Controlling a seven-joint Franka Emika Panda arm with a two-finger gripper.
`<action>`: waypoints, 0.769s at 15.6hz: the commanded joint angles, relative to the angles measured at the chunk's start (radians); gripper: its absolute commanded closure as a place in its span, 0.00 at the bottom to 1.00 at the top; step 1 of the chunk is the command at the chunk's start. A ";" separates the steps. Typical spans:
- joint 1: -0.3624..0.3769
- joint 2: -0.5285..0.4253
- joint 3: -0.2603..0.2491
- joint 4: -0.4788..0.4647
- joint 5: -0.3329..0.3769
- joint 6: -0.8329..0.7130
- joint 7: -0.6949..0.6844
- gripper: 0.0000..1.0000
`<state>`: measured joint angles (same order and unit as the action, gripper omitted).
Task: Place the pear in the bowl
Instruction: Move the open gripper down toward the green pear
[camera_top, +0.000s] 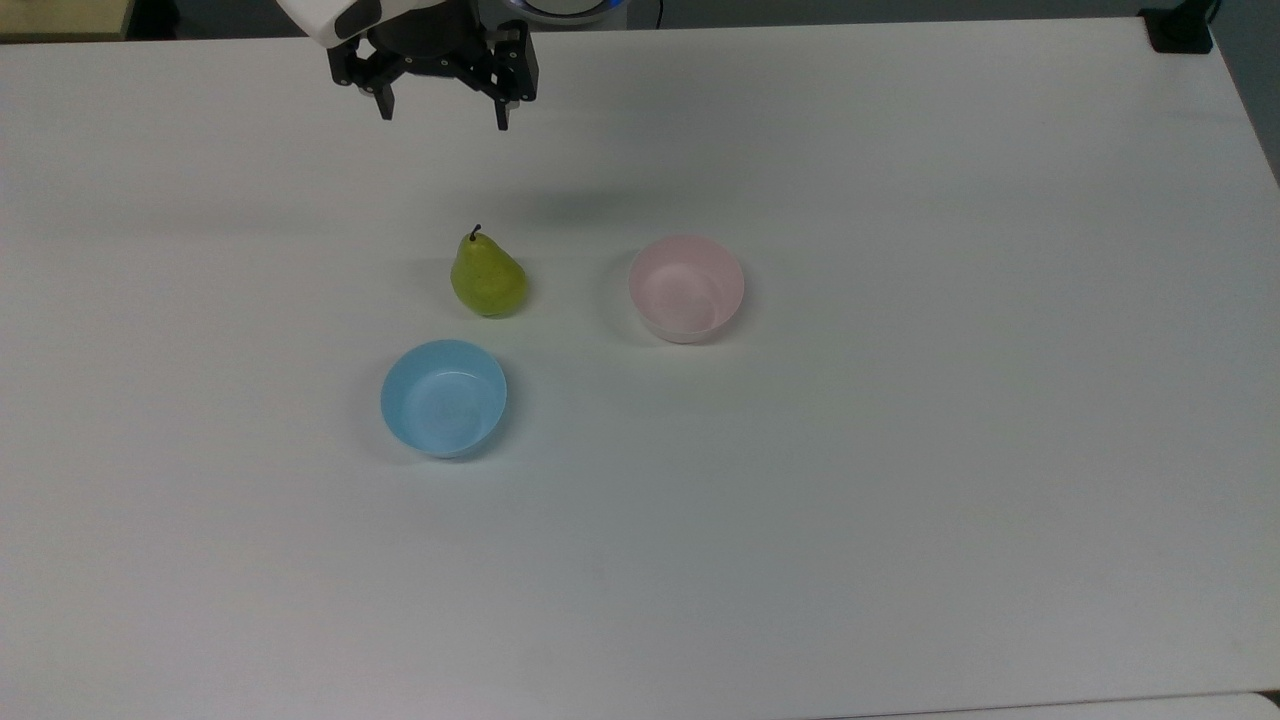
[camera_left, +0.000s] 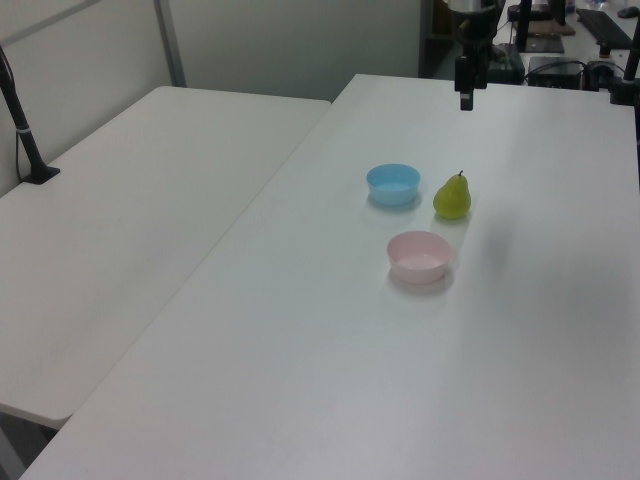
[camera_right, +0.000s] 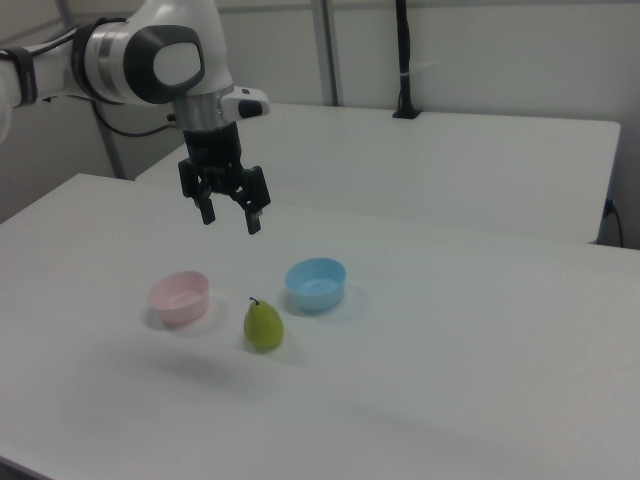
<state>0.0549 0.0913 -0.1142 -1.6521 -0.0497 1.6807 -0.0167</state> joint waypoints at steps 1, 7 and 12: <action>-0.013 -0.027 -0.008 -0.015 0.010 -0.010 0.001 0.00; -0.010 -0.024 -0.009 -0.015 0.010 -0.012 0.001 0.00; -0.004 -0.001 -0.010 -0.015 0.007 -0.004 -0.071 0.00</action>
<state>0.0411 0.0920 -0.1184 -1.6538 -0.0497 1.6807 -0.0256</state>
